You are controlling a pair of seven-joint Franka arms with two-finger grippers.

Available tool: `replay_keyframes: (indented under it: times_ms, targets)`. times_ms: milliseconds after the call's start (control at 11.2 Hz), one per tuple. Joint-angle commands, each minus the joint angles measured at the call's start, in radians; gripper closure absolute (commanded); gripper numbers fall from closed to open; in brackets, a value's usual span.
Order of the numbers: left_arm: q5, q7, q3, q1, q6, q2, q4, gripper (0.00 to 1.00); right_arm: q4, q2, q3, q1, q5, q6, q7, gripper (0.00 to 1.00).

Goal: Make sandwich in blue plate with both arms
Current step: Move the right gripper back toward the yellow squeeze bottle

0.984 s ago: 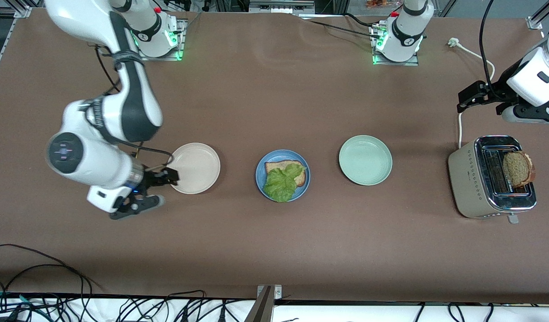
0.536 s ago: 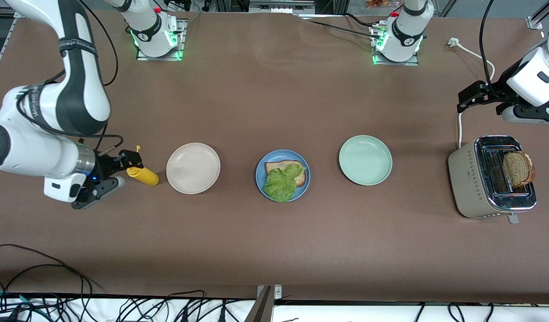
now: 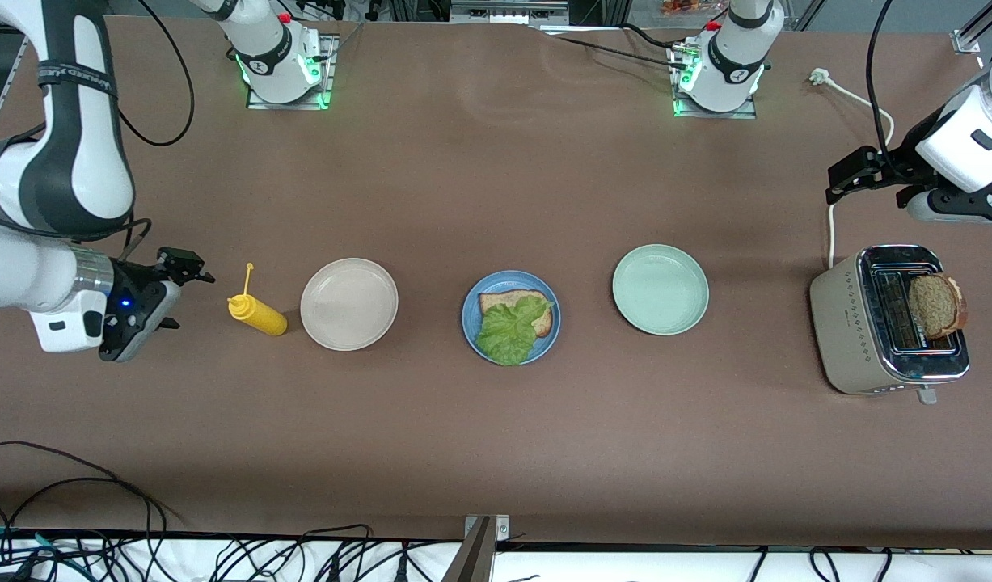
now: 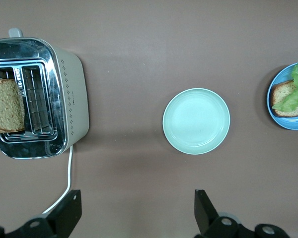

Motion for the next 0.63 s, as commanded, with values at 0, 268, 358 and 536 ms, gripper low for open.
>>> replay_keyframes:
  times_ms: [0, 268, 358, 536]
  targets:
    - [-0.021, 0.022, 0.003, 0.002, 0.013, -0.015, -0.013, 0.0, -0.04, -0.017, 0.022, -0.095, 0.123, -0.033, -0.285, 0.0]
    - [-0.019, 0.022, 0.003, 0.002, 0.014, -0.015, -0.013, 0.0, -0.04, 0.012, 0.022, -0.174, 0.212, -0.085, -0.489, 0.0]
    - [-0.019, 0.022, 0.003, 0.002, 0.014, -0.015, -0.013, 0.0, -0.04, 0.031, 0.022, -0.197, 0.238, -0.1, -0.549, 0.0]
    - [-0.018, 0.022, 0.003, 0.0, 0.014, -0.015, -0.013, 0.0, -0.038, 0.076, 0.022, -0.227, 0.287, -0.108, -0.638, 0.0]
